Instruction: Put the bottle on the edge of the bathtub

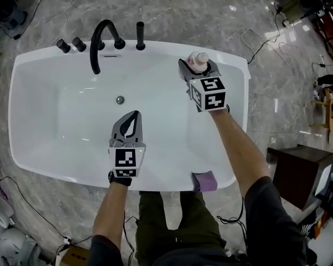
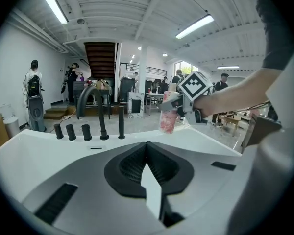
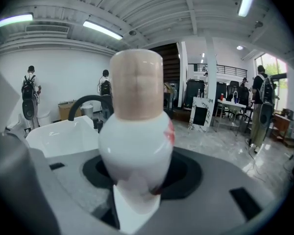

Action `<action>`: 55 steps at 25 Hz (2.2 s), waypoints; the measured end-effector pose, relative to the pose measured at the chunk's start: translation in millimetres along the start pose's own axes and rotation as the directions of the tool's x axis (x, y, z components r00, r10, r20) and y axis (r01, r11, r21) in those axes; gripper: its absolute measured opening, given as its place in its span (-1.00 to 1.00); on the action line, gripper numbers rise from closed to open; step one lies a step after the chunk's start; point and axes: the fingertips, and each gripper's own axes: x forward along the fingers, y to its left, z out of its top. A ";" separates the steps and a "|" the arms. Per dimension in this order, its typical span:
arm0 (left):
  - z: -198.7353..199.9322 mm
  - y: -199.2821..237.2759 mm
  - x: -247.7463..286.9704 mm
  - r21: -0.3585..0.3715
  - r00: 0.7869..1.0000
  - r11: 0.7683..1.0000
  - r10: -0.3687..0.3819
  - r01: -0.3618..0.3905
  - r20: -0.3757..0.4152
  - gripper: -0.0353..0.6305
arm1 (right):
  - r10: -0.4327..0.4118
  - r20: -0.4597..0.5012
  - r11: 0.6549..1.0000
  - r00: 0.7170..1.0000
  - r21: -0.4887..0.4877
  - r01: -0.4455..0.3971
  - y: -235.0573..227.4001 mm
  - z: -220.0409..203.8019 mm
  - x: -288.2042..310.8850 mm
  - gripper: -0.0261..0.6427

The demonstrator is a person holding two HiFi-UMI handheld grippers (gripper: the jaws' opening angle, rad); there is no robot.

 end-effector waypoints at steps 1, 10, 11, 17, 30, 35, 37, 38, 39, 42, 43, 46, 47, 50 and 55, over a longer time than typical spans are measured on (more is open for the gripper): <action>-4.8 3.6 4.5 -0.003 1.000 1.000 0.000 0.000 -0.002 -0.89 | -0.002 0.000 1.000 1.000 -0.010 0.002 -1.8 -0.6 10.3 -0.28; -48.4 30.8 27.4 -0.021 1.000 1.000 0.007 -0.008 -0.024 -0.89 | -0.024 -0.013 1.000 1.000 -0.012 0.024 -20.4 -13.1 88.7 -0.28; -55.7 33.4 26.8 -0.030 1.000 0.999 0.010 -0.011 -0.030 -0.89 | -0.027 -0.015 0.999 1.000 -0.018 0.026 -22.0 -14.4 96.5 -0.28; -97.8 45.9 18.4 -0.052 0.997 0.998 0.017 -0.021 -0.079 -0.89 | -0.034 -0.021 0.999 0.999 -0.025 0.033 -27.3 -13.2 135.3 -0.28; -138.8 80.6 -0.6 -0.076 0.990 0.994 0.068 -0.078 -0.124 -0.89 | -0.053 -0.019 0.998 0.998 0.042 0.054 -29.3 -11.4 182.9 -0.28; -140.9 83.4 5.4 -0.077 0.990 0.994 0.071 -0.081 -0.121 -0.89 | -0.048 -0.016 0.997 0.999 0.066 0.049 -32.9 -13.7 193.7 -0.28; -138.4 82.9 7.9 -0.074 0.990 0.994 0.069 -0.078 -0.119 -0.89 | -0.054 -0.017 0.996 0.998 0.075 0.055 -36.2 -14.2 195.9 -0.28; -139.1 83.0 8.6 -0.074 0.990 0.994 0.069 -0.078 -0.122 -0.89 | -0.059 -0.020 0.995 0.998 0.080 0.060 -37.9 -15.3 196.8 -0.28; -140.7 83.6 9.2 -0.074 0.990 0.994 0.069 -0.079 -0.125 -0.89 | -0.063 -0.023 0.994 0.998 0.084 0.065 -39.4 -16.5 197.7 -0.28; -142.8 88.3 12.2 -0.077 0.989 0.993 0.078 -0.088 -0.127 -0.89 | -0.062 -0.017 0.994 0.998 0.087 0.064 -40.9 -16.1 199.9 -0.28; -142.9 89.0 13.0 -0.078 0.989 0.993 0.081 -0.091 -0.127 -0.89 | -0.061 -0.009 0.994 0.998 0.086 0.061 -40.7 -15.2 199.9 -0.28; -144.2 86.8 15.1 -0.082 0.988 0.992 0.080 -0.091 -0.130 -0.89 | -0.055 0.017 0.995 0.998 0.082 0.054 -38.9 -12.7 199.5 -0.28; -143.8 86.1 16.2 -0.081 0.988 0.993 0.079 -0.090 -0.130 -0.89 | -0.056 0.021 0.995 0.998 0.079 0.054 -38.7 -12.3 199.6 -0.28; -142.3 83.6 18.3 -0.079 0.989 0.993 0.074 -0.084 -0.128 -0.89 | -0.056 0.018 0.996 0.998 0.069 0.055 -38.8 -13.4 200.4 -0.27; -140.1 81.8 17.2 -0.077 0.989 0.993 0.075 -0.086 -0.129 -0.89 | -0.042 0.000 0.999 0.999 0.000 0.042 -35.7 -17.8 198.1 -0.23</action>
